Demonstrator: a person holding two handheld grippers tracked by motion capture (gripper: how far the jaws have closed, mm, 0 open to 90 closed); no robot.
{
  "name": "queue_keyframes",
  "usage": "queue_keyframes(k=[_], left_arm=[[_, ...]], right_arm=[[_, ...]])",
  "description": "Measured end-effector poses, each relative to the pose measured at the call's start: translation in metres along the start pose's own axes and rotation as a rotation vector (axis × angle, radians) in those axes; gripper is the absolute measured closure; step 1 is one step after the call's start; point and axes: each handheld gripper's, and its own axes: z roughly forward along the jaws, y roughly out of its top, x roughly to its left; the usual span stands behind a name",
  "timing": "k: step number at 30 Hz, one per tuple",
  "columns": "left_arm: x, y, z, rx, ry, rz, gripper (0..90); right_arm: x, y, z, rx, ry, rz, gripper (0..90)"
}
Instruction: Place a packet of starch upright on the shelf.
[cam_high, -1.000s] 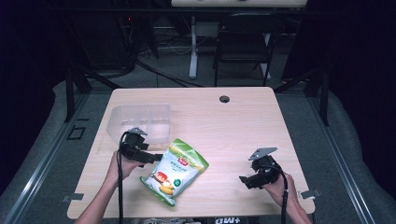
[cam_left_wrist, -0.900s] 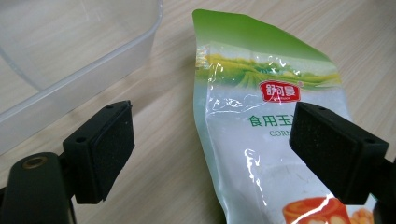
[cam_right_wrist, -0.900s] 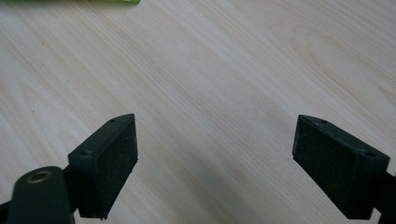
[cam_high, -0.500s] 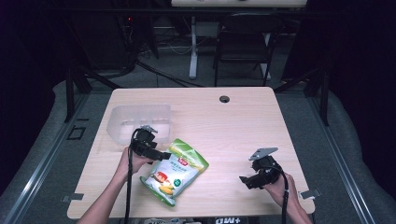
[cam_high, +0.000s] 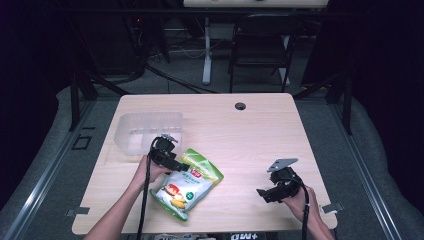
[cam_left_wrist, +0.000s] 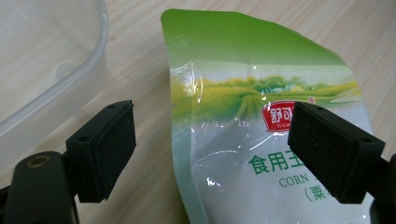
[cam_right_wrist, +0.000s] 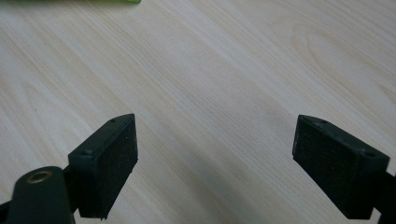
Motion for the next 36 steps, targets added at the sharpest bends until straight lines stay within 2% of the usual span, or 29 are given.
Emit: queue_keyframes(k=[4, 10, 14, 16, 17, 18, 19, 24, 28, 29, 31, 36], left_arm=[[0.0, 0.003, 0.008, 0.031, -0.008, 0.005, 17.2], [-0.002, 0.004, 0.013, 0.043, -0.013, 0.005, 20.5], [0.001, 0.003, 0.014, 0.052, -0.026, 0.012, 32.4], [0.0, 0.003, 0.012, 0.053, -0.039, 0.024, 34.5], [-0.001, 0.003, 0.012, 0.055, -0.036, 0.022, 41.1], [-0.002, 0.003, 0.011, 0.054, -0.028, 0.027, 41.1], [-0.003, 0.003, 0.009, 0.052, -0.03, 0.037, 45.7], [-0.003, 0.001, 0.005, 0.043, -0.023, 0.039, 56.5], [-0.004, 0.0, 0.004, 0.032, -0.021, 0.046, 69.8], [-0.004, -0.001, 0.004, 0.029, -0.011, 0.05, 69.8], [-0.004, -0.002, 0.003, 0.024, -0.008, 0.055, 80.8], [-0.005, -0.005, 0.002, 0.022, -0.001, 0.078, 88.2]], right_arm=[[-0.001, 0.0, -0.001, 0.002, 0.006, 0.0, 13.5], [-0.001, 0.0, -0.001, 0.003, 0.007, -0.001, 13.4], [-0.001, 0.0, -0.001, 0.002, 0.004, 0.0, 13.5], [0.0, -0.001, 0.0, -0.008, 0.002, 0.01, 13.5], [-0.001, -0.001, -0.001, -0.002, 0.005, 0.007, 13.5], [-0.001, -0.001, -0.001, -0.002, 0.005, 0.007, 13.5], [-0.001, -0.001, -0.001, 0.002, 0.004, 0.004, 13.5], [-0.001, -0.001, -0.002, 0.003, -0.002, 0.004, 13.5], [-0.001, -0.001, -0.002, 0.001, -0.004, 0.004, 13.5], [-0.001, -0.001, -0.002, -0.001, -0.004, 0.005, 13.5], [-0.002, -0.001, -0.002, 0.003, 0.0, 0.003, 13.5], [-0.002, -0.001, -0.002, 0.001, 0.0, 0.005, 13.5]])
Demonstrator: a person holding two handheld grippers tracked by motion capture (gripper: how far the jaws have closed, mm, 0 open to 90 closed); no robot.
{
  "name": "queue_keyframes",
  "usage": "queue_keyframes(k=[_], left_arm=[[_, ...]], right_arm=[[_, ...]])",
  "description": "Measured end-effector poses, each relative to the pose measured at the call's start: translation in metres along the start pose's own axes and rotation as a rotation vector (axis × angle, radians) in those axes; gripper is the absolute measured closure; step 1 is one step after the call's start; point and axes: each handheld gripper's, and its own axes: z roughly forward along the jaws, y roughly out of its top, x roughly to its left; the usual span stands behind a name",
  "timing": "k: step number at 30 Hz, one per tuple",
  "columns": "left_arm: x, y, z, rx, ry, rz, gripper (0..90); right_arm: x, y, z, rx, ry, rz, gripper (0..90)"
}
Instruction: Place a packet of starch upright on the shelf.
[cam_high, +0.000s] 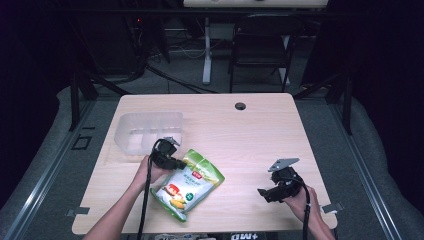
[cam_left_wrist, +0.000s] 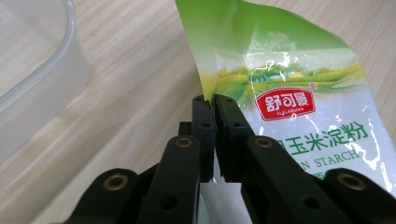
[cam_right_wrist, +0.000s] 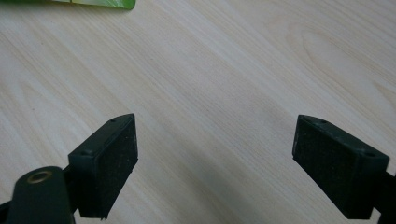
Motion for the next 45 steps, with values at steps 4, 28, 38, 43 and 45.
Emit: queue_keyframes(k=[4, 28, 38, 43, 45], left_arm=[[-0.002, -0.005, -0.006, 0.01, 0.048, 0.011, 89.6], [0.013, -0.005, 0.0, -0.026, -0.057, -0.095, 46.9], [0.011, -0.002, 0.005, -0.002, -0.036, -0.104, 55.3], [0.007, -0.003, 0.005, 0.008, 0.009, -0.086, 68.5], [0.004, -0.004, 0.006, 0.016, 0.018, -0.073, 72.8]], right_arm=[[0.0, 0.0, -0.001, 0.0, 0.0, 0.002, 13.5], [0.0, 0.002, 0.002, -0.002, 0.009, -0.005, 13.5], [0.0, 0.002, 0.002, 0.002, 0.01, -0.006, 13.5], [0.0, 0.002, 0.002, 0.005, 0.004, -0.009, 13.7], [0.0, 0.002, 0.002, 0.004, 0.002, -0.006, 13.7]])
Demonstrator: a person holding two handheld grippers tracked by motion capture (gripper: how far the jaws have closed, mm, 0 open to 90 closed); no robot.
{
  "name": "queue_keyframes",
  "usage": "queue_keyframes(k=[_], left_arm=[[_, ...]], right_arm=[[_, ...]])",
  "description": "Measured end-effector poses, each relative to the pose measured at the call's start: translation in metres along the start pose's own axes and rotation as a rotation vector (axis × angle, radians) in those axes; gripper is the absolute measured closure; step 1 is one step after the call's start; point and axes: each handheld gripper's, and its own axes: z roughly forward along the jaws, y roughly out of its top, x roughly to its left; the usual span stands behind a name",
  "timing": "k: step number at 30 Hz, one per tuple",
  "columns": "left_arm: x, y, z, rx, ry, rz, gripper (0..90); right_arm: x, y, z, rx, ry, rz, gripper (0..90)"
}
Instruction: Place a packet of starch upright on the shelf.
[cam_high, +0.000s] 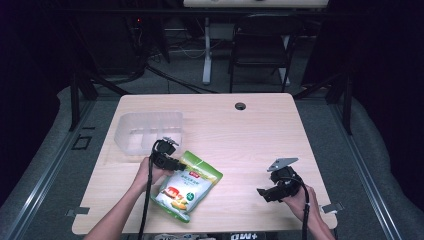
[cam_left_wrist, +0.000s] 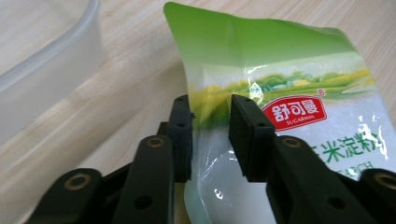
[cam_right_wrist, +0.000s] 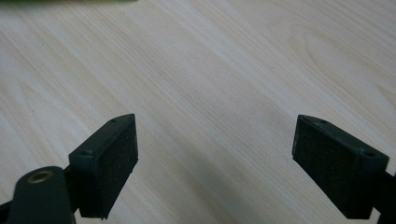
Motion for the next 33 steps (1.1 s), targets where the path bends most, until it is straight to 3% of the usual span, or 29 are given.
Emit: queue_keyframes(k=[9, 24, 33], left_arm=[[-0.001, -0.006, -0.008, -0.021, 0.0, 0.022, 88.3], [0.003, -0.035, -0.043, -0.202, 0.01, -0.051, 89.7], [-0.002, -0.055, -0.074, -0.312, 0.06, -0.088, 90.0]], right_arm=[[0.0, -0.001, -0.001, -0.007, 0.002, 0.003, 13.7], [-0.001, 0.0, -0.001, -0.005, 0.003, 0.001, 13.7], [0.0, 0.0, -0.002, -0.004, 0.007, -0.004, 13.7]])
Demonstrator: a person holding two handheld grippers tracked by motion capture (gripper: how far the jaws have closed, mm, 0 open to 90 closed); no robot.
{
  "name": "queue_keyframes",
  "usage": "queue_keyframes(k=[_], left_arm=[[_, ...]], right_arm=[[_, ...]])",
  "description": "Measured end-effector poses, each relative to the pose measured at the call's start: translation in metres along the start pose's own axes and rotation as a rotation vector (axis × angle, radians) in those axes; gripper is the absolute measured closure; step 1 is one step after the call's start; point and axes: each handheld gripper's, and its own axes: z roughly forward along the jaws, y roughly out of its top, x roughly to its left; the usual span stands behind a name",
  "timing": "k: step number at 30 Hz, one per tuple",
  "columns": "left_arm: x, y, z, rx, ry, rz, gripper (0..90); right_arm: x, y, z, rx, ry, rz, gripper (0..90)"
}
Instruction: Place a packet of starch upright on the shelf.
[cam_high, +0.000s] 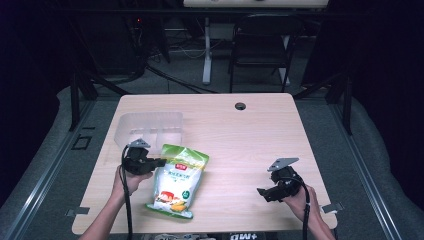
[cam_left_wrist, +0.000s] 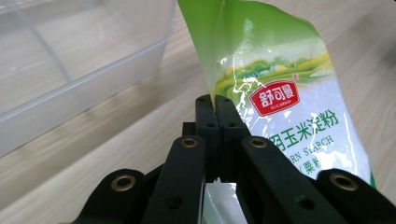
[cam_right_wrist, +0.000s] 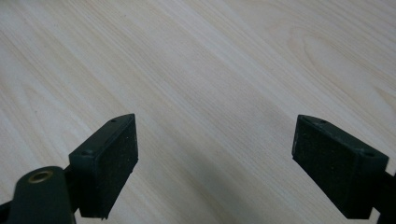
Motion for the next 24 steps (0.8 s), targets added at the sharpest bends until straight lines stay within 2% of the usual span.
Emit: queue_keyframes(k=[8, 14, 24], left_arm=[[0.002, -0.009, -0.025, -0.071, 0.047, -0.02, 90.0], [-0.002, -0.01, -0.041, -0.108, 0.086, -0.018, 90.0], [-0.009, -0.003, -0.075, -0.199, 0.102, -0.014, 90.0]], right_arm=[[0.001, 0.0, 0.0, -0.002, -0.011, 0.003, 13.7], [-0.001, -0.001, -0.001, 0.003, -0.017, 0.01, 13.7], [0.0, -0.001, -0.001, -0.003, -0.019, 0.008, 13.7]])
